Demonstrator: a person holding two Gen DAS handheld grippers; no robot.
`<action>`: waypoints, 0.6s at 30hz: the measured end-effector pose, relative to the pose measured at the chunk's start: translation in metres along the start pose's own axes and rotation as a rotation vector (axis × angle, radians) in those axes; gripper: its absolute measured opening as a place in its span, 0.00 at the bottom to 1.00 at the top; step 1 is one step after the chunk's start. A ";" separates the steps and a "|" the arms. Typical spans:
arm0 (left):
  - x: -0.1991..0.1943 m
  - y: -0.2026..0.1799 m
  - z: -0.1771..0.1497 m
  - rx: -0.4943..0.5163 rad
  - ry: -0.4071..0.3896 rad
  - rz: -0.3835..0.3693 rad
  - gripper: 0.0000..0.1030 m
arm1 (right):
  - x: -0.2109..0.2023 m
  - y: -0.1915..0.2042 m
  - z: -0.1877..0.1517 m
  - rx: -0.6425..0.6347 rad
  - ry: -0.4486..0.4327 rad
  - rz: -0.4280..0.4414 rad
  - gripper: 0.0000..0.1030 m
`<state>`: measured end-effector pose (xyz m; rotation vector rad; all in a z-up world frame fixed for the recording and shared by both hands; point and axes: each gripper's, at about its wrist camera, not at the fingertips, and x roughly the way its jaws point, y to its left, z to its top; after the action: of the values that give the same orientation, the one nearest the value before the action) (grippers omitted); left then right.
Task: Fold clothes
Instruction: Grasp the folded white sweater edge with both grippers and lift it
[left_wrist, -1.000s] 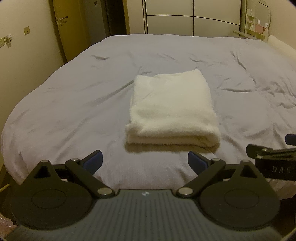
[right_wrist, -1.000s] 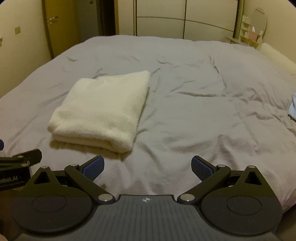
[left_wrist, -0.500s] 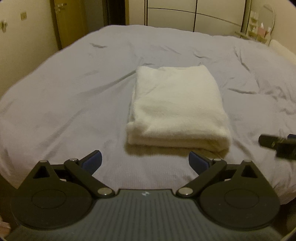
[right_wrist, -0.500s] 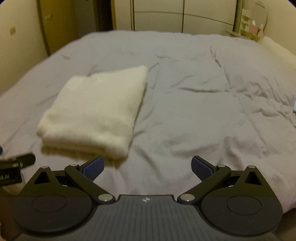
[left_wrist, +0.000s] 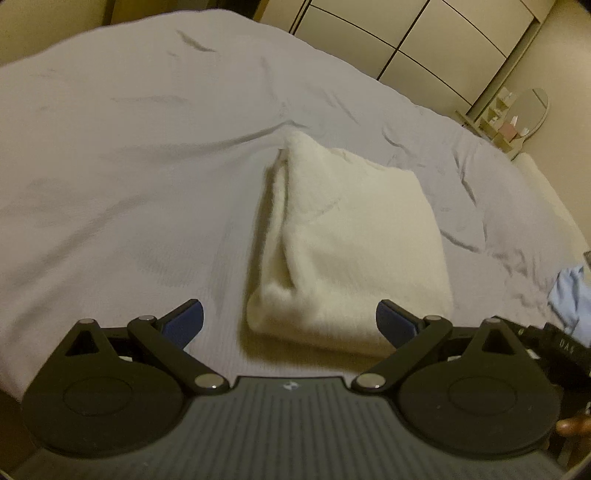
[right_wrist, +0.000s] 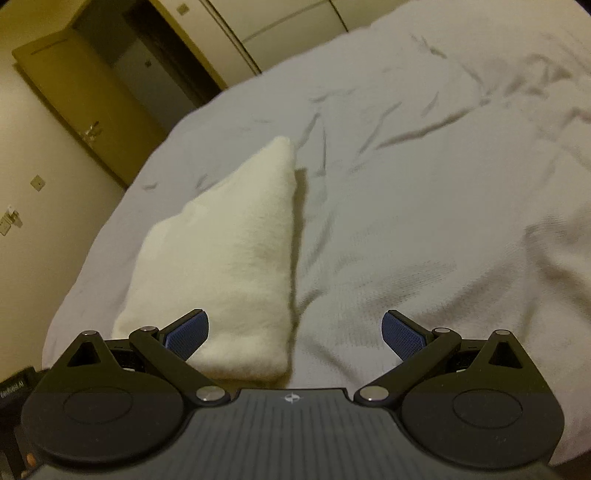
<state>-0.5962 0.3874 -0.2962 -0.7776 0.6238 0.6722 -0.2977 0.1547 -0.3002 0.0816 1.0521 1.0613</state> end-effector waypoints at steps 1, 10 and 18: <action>0.006 0.004 0.003 -0.016 0.008 -0.015 0.95 | 0.005 -0.003 0.003 0.007 0.013 0.023 1.00; 0.066 0.044 0.024 -0.166 0.090 -0.153 0.86 | 0.057 -0.023 0.028 0.137 0.115 0.217 0.94; 0.105 0.064 0.053 -0.223 0.098 -0.312 0.84 | 0.098 -0.035 0.037 0.228 0.162 0.314 0.89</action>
<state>-0.5640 0.4963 -0.3686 -1.0950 0.5058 0.4218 -0.2393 0.2235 -0.3635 0.3593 1.3352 1.2402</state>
